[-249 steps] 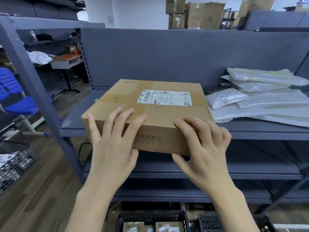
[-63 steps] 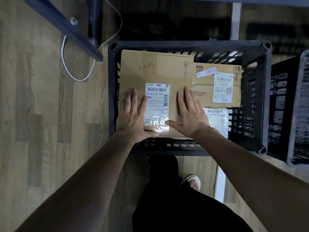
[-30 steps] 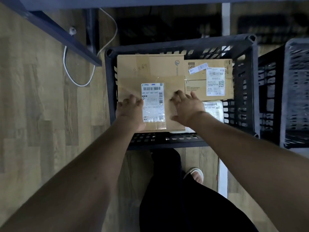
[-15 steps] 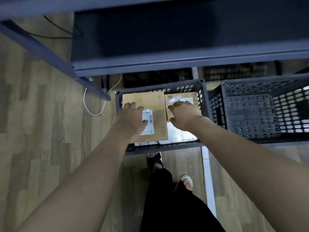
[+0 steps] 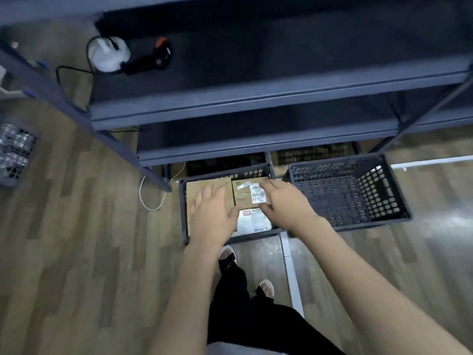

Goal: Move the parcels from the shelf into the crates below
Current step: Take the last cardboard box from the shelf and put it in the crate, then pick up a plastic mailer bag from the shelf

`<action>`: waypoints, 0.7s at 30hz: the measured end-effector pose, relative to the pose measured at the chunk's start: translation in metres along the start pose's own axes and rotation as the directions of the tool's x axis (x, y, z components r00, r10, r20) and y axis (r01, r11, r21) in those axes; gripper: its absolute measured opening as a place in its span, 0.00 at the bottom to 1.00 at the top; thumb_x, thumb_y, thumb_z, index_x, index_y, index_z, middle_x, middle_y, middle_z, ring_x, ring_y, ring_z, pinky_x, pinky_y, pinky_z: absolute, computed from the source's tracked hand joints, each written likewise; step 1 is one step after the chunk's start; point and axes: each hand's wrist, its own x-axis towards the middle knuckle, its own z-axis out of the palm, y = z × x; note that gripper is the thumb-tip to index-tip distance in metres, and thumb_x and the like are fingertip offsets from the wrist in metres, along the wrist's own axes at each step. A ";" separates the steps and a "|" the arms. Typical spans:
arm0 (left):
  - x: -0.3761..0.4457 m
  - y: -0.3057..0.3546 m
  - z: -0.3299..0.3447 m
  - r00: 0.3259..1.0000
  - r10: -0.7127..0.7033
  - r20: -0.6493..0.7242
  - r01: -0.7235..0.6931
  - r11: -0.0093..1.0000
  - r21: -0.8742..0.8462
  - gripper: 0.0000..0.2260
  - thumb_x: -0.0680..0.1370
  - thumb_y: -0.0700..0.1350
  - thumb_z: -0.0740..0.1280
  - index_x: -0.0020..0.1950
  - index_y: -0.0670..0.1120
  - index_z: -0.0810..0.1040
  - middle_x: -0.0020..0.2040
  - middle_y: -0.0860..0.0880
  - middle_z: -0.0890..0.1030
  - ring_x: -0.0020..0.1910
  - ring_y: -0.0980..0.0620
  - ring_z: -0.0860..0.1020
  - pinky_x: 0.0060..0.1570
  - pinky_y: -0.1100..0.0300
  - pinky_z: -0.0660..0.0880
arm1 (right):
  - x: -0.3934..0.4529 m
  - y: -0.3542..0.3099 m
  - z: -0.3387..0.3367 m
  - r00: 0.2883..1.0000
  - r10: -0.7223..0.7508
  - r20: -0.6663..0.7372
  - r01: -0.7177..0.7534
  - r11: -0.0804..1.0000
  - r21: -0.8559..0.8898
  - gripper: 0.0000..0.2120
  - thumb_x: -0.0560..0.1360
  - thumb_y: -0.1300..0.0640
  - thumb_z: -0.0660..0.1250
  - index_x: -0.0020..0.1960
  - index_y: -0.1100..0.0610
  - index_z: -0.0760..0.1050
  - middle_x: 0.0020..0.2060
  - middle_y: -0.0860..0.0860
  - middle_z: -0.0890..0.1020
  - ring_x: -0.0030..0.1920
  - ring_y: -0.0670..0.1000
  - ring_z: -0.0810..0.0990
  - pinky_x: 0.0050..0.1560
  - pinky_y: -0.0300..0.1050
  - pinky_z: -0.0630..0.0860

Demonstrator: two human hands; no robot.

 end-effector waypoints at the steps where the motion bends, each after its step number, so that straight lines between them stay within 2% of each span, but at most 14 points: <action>1: -0.006 0.007 -0.006 1.000 0.019 -0.016 -0.020 0.999 -0.029 0.23 0.79 0.53 0.62 0.72 0.49 0.64 0.73 0.49 0.62 0.73 0.49 0.57 0.69 0.55 0.56 | -0.008 0.000 -0.005 0.999 0.012 -0.039 -0.011 1.000 0.017 0.25 0.78 0.51 0.60 0.73 0.58 0.63 0.68 0.53 0.70 0.68 0.54 0.67 0.69 0.45 0.62; 7: -0.003 0.043 -0.052 0.978 0.189 -0.085 -0.195 0.978 -0.074 0.22 0.79 0.53 0.60 0.72 0.50 0.66 0.71 0.52 0.65 0.70 0.52 0.63 0.68 0.56 0.61 | -0.034 0.000 -0.047 0.974 0.099 -0.204 -0.082 0.993 0.088 0.27 0.78 0.53 0.61 0.74 0.59 0.61 0.71 0.54 0.66 0.71 0.54 0.63 0.71 0.43 0.57; 12: 0.032 0.072 -0.097 0.952 0.270 -0.144 -0.284 0.954 -0.091 0.20 0.79 0.54 0.60 0.70 0.50 0.68 0.67 0.53 0.71 0.66 0.52 0.70 0.64 0.53 0.68 | -0.018 0.008 -0.107 0.928 0.111 -0.357 -0.097 0.994 0.056 0.26 0.77 0.53 0.63 0.74 0.58 0.63 0.71 0.56 0.67 0.71 0.56 0.65 0.71 0.46 0.59; 18: 0.067 0.110 -0.137 0.902 0.364 -0.232 -0.398 0.909 -0.121 0.19 0.79 0.54 0.61 0.69 0.51 0.69 0.67 0.54 0.72 0.65 0.53 0.70 0.62 0.57 0.66 | -0.006 0.021 -0.175 0.829 0.159 -0.537 -0.131 0.987 0.090 0.26 0.77 0.53 0.64 0.73 0.58 0.64 0.72 0.57 0.66 0.70 0.57 0.66 0.68 0.48 0.63; 21: 0.079 0.126 -0.142 0.884 0.393 -0.253 -0.436 0.888 -0.144 0.20 0.79 0.54 0.61 0.70 0.51 0.69 0.67 0.55 0.72 0.65 0.54 0.70 0.60 0.60 0.66 | -0.004 0.031 -0.192 0.814 0.171 -0.555 -0.145 0.985 0.091 0.26 0.79 0.51 0.61 0.74 0.56 0.61 0.74 0.55 0.62 0.72 0.54 0.62 0.70 0.45 0.60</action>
